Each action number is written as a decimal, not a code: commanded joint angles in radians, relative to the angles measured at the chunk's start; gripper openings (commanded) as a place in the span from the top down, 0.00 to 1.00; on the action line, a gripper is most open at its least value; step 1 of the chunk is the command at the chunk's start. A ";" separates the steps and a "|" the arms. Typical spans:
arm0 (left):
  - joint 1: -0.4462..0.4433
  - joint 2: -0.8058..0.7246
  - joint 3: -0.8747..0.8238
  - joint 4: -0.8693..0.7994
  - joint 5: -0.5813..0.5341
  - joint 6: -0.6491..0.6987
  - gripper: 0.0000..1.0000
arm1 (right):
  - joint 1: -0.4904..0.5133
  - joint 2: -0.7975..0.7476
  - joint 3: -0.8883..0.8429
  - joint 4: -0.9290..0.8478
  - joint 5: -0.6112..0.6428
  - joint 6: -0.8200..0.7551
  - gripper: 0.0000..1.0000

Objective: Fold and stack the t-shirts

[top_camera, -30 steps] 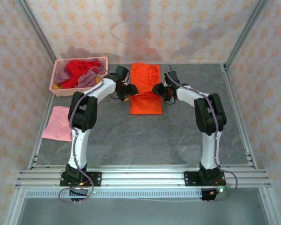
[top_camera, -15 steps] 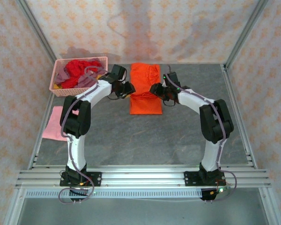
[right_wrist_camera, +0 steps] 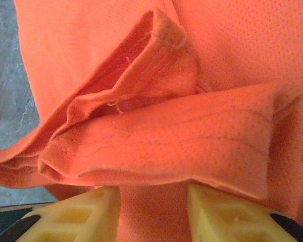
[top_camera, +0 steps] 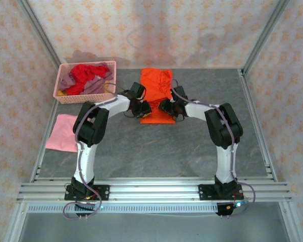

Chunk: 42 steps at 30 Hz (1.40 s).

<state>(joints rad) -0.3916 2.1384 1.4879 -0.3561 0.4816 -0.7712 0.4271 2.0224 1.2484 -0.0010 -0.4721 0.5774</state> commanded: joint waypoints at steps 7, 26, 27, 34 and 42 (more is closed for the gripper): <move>-0.059 -0.221 -0.322 0.092 -0.065 -0.066 0.80 | 0.052 -0.218 -0.297 0.019 0.030 0.051 0.59; -0.160 -0.451 -0.627 0.140 -0.146 -0.151 0.80 | 0.262 -0.510 -0.461 0.001 0.137 0.165 0.59; -0.160 -0.446 -0.629 0.141 -0.146 -0.152 0.80 | 0.272 -0.491 -0.453 0.029 0.128 0.182 0.59; -0.161 -0.447 -0.658 0.154 -0.144 -0.156 0.81 | 0.305 -0.350 -0.383 0.153 0.100 0.223 0.60; -0.160 -0.439 -0.662 0.165 -0.145 -0.150 0.81 | 0.236 -0.216 -0.275 0.091 0.107 0.149 0.60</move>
<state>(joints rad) -0.5510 1.6741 0.8555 -0.1879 0.3840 -0.9192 0.6945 1.7710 0.9173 0.1009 -0.3779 0.7696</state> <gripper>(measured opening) 0.191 0.396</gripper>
